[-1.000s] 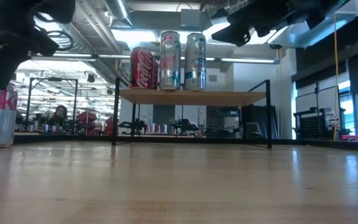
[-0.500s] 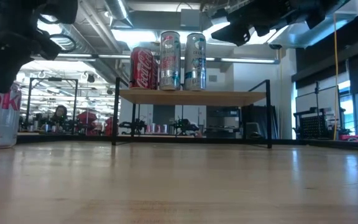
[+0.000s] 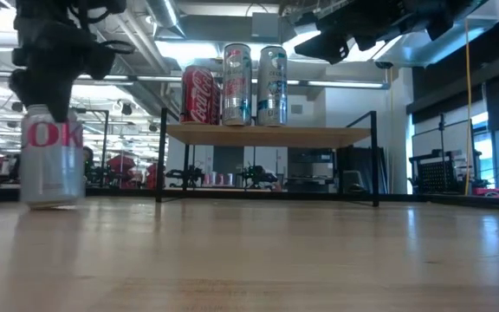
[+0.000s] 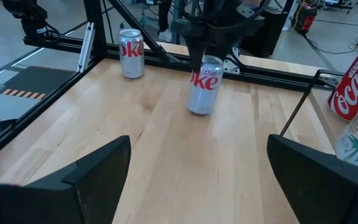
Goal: Place canned beverage on shelf
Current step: Put the top red-silver soda can on the shelf
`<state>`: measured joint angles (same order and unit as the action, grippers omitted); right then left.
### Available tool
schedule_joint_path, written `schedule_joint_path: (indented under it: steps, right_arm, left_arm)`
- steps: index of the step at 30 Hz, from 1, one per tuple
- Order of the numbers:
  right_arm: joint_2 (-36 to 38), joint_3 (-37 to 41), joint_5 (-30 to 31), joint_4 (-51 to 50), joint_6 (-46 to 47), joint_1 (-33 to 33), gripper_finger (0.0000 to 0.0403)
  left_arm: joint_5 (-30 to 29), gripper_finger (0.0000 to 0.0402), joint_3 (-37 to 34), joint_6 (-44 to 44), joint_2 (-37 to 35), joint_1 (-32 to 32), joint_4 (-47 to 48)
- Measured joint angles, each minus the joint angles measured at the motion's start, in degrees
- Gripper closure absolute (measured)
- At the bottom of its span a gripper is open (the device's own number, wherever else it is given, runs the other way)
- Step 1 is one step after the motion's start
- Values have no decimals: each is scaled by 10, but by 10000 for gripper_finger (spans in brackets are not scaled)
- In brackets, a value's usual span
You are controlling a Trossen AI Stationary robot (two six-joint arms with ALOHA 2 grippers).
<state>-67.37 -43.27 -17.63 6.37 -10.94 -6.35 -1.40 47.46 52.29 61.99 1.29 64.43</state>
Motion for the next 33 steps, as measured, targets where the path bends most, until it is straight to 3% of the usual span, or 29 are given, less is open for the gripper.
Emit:
schedule_joint_path:
  steps: [14, 33]
  right_arm:
    - [0, 0, 0, -1, 0, 0, 38]
    - [0, 0, 0, -2, 1, 0, 38]
  left_arm:
    - [-38, 113, 2, -21, 80, 34, -129]
    - [-31, 113, 40, -48, 78, 48, -109]
